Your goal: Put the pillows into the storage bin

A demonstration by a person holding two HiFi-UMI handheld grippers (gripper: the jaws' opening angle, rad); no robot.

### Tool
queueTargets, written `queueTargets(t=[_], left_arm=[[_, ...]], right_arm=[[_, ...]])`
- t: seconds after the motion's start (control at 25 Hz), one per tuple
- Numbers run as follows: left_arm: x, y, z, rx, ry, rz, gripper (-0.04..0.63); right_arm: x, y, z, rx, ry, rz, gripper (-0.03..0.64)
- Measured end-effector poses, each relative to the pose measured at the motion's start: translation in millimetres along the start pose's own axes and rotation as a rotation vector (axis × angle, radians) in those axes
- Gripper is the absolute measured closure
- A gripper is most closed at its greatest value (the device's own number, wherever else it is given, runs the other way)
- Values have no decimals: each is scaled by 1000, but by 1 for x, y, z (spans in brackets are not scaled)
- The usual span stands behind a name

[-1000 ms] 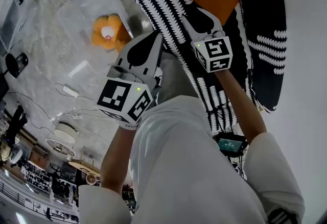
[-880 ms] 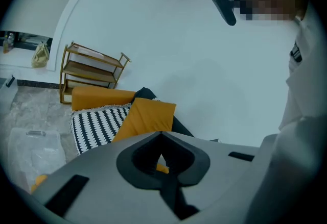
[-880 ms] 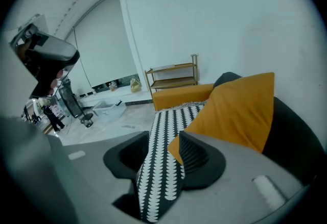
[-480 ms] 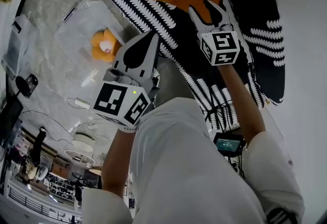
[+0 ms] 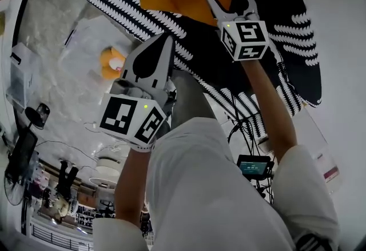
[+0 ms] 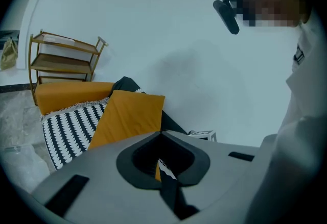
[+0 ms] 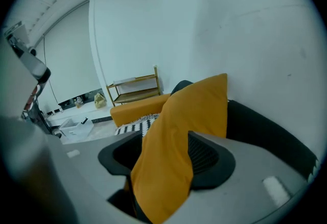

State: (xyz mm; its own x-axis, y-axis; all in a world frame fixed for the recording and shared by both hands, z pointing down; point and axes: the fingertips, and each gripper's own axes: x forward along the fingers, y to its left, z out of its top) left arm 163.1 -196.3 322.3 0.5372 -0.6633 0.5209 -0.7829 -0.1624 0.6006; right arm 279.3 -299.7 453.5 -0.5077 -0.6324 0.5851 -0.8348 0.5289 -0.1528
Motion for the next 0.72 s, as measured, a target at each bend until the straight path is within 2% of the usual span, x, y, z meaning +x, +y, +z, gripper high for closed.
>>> queueTargets(t=[0.28,0.4,0.72], left_arm=[[29,6,-1,24,40,-19,588],[33,11,3,22,39,-8,588],[31,18,3,7,42,13,588]], right_arm=[[34,-36,3,-3,-5,-63,277],[50,-52,4,8,-2,-109,274],[90,-88,-13,10,87,-224,238]])
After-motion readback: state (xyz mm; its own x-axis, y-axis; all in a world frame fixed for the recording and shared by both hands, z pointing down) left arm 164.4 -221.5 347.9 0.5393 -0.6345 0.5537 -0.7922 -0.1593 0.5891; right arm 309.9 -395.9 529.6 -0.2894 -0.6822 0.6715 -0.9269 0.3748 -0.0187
